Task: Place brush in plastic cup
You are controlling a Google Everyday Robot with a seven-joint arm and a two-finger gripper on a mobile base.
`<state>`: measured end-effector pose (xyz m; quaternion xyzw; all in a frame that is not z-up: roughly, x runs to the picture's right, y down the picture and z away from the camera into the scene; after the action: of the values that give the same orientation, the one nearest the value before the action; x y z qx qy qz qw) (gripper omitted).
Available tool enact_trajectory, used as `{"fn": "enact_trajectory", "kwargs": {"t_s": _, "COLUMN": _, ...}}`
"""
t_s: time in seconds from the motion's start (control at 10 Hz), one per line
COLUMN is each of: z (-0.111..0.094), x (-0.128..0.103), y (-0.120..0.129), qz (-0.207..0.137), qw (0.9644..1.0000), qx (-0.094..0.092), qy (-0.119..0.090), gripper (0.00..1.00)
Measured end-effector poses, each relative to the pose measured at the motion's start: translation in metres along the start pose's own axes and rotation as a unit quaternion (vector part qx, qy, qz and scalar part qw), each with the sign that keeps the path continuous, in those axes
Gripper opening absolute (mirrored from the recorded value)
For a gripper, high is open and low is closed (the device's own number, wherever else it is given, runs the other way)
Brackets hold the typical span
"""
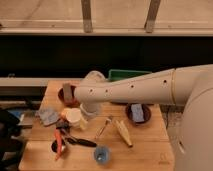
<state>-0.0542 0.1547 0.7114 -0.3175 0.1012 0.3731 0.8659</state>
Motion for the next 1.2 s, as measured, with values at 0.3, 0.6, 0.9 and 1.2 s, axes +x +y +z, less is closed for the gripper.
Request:
{"fn": "enact_trajectory", "kwargs": {"t_s": 0.3, "z": 0.000, "x": 0.000, "y": 0.001, "qz": -0.001, "qw": 1.0000, "qx": -0.001, "qy": 0.001, "gripper": 0.70}}
{"fn": "enact_trajectory", "kwargs": {"t_s": 0.6, "z": 0.020, "x": -0.007, "y": 0.019, "qz": -0.022, "qw": 0.9993, "qx": -0.025, "qy": 0.014, "gripper": 0.70}}
{"fn": "enact_trajectory", "kwargs": {"t_s": 0.9, "z": 0.049, "x": -0.020, "y": 0.062, "qz": -0.065, "qw": 0.9959, "qx": -0.051, "qy": 0.036, "gripper": 0.70}}
{"fn": "enact_trajectory", "kwargs": {"t_s": 1.2, "z": 0.059, "x": -0.020, "y": 0.081, "qz": -0.086, "qw": 0.9932, "qx": -0.051, "qy": 0.059, "gripper": 0.70}}
